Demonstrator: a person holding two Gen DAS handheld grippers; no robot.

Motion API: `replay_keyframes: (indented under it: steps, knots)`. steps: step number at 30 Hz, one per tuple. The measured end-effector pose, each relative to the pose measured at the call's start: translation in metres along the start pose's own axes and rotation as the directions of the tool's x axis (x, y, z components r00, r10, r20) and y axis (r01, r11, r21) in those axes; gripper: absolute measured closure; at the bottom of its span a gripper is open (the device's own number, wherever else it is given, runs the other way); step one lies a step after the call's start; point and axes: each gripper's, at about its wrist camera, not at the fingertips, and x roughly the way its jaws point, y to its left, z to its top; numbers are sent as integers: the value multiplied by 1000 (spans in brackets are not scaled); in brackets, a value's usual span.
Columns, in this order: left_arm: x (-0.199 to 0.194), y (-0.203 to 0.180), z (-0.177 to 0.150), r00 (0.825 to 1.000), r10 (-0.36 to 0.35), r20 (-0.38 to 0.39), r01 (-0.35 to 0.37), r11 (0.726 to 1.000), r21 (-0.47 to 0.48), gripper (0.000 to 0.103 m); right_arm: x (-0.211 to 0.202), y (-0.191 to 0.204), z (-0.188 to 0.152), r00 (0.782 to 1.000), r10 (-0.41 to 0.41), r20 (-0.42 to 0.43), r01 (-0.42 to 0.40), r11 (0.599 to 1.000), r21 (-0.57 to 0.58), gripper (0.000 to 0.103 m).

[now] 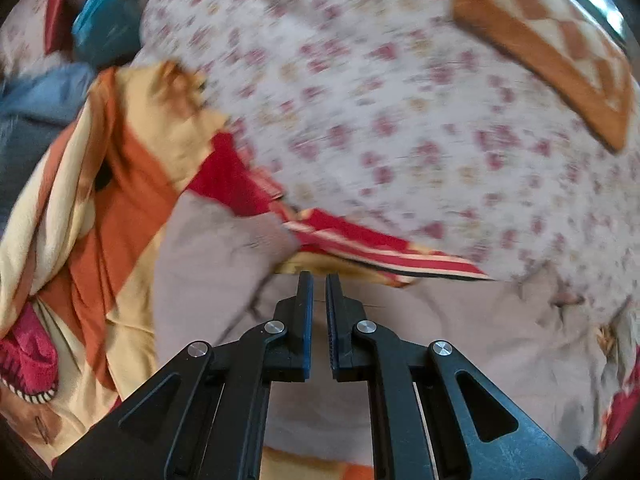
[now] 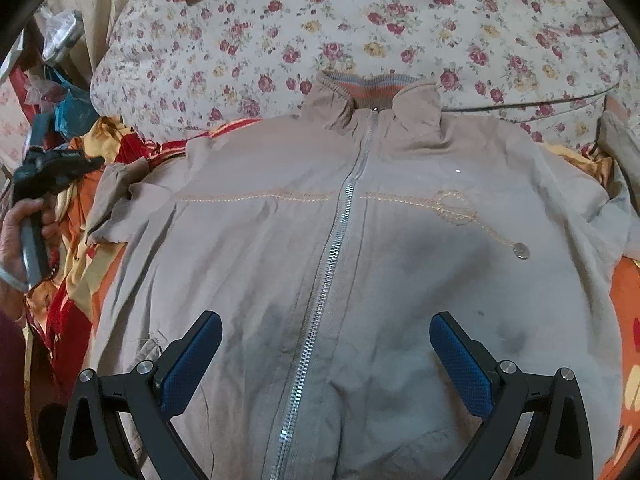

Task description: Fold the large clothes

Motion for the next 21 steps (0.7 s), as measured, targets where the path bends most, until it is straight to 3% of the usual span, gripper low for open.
replay_keyframes:
  steps: [4, 8, 9, 11, 13, 18, 21]
  knots:
    - [5, -15, -6, 996, 93, -13, -92, 995, 46, 98, -8, 0, -5, 1000, 14, -9, -14, 1000, 0, 0]
    - [27, 0, -20, 981, 179, -72, -176, 983, 50, 92, -12, 2, -9, 1000, 10, 1, -10, 1000, -23, 0]
    - [37, 7, -24, 976, 199, -93, -195, 979, 53, 88, -11, 0, -10, 1000, 17, -2, -17, 1000, -17, 0]
    - [53, 20, -31, 965, 229, -130, -224, 973, 53, 61, -8, -2, -9, 999, 33, -11, -33, 999, 5, 0]
    - [67, 31, -36, 956, 259, -141, -254, 966, 56, 50, -3, -2, -8, 999, 41, -20, -41, 999, 18, 0]
    - [98, 39, -32, 937, 322, -134, -308, 944, 119, 50, 11, 3, -7, 997, 46, -55, -46, 999, 5, 0]
    - [114, 40, -23, 910, 395, -124, -375, 914, 155, 50, 19, 6, -5, 997, 39, -70, -39, 999, -6, 0]
